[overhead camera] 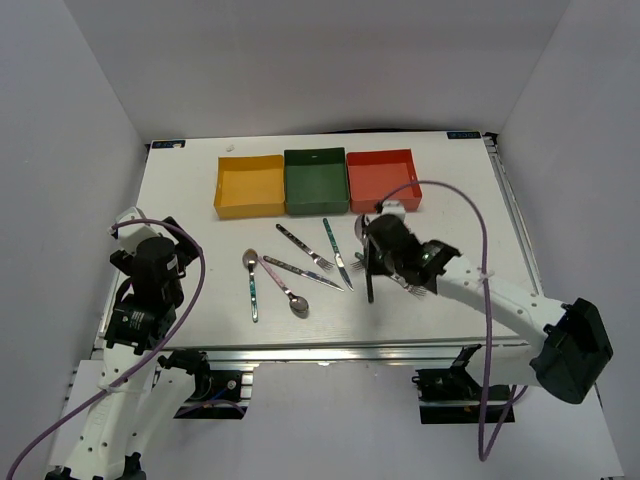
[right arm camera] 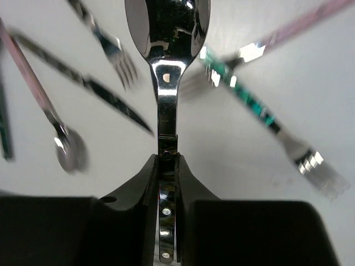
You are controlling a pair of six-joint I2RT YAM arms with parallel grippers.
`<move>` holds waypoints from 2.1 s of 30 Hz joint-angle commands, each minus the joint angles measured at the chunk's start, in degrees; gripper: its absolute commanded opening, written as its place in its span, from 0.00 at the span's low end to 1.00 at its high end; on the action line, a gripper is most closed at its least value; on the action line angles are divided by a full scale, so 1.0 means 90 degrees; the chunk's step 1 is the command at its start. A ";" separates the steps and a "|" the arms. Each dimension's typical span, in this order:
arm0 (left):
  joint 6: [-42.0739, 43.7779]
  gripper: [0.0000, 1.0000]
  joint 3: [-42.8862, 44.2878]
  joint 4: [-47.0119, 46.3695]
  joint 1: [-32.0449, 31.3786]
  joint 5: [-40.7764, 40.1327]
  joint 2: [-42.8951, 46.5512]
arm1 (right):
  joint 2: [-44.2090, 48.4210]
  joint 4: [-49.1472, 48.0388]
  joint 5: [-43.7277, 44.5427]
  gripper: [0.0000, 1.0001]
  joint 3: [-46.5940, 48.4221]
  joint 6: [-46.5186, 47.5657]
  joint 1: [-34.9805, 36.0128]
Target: Sort the eating utensils into containers
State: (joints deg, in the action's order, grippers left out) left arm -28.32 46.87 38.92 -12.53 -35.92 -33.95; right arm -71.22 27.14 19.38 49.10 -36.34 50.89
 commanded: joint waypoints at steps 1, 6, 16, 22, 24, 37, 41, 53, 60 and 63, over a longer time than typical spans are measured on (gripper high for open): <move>0.0031 0.98 0.0007 -0.0037 -0.0014 0.0017 -0.0007 | -0.0191 -0.0377 -0.0238 0.00 0.0861 0.0687 -0.0936; 0.0021 0.98 0.0007 -0.0037 -0.0013 -0.0012 -0.0026 | -0.1479 -0.1139 -0.0589 0.00 0.2381 0.0562 -0.2499; 0.0051 0.98 0.0007 -0.0057 -0.0023 0.0017 -0.0270 | -0.5568 -0.0477 -0.0406 0.00 0.7039 -0.1381 -0.3428; 0.0060 0.98 -0.0003 -0.0076 -0.0013 0.0017 -0.0290 | -0.6305 -0.0212 -0.0024 0.00 0.7591 -0.1929 -0.3477; 0.0070 0.98 -0.0013 -0.0095 -0.0013 0.0036 -0.0290 | -0.6335 -0.0367 -0.0014 0.00 0.7368 -0.1939 -0.3487; 0.0109 0.98 0.0007 -0.0105 -0.0004 0.0105 -0.0378 | -0.5203 -0.0681 -0.0053 0.57 0.6439 -0.1569 -0.3477; 0.0119 0.98 -0.0003 -0.0144 -0.0013 0.0143 -0.0484 | -0.4811 -0.0575 -0.1150 0.62 0.6623 -0.0458 -0.3040; -0.0719 0.98 0.0233 0.0179 -0.0566 0.2547 -0.2728 | -0.2626 -0.0456 -0.0033 0.86 0.3561 0.0610 -0.0128; -0.1999 0.96 -0.0937 -0.0944 -0.1859 0.2077 -0.4117 | -0.1122 -0.0457 -0.0151 0.86 0.2065 0.0590 -0.0127; -0.2127 0.89 -0.1358 -0.1306 -0.1859 0.2058 -0.4176 | -0.0702 -0.0368 -0.0239 0.86 0.1782 0.0649 -0.0118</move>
State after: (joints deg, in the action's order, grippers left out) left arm -43.07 36.80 32.14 -29.41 -17.28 -72.90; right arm -80.95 25.28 17.41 66.98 -31.09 48.93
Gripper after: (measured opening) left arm 0.909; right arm 0.860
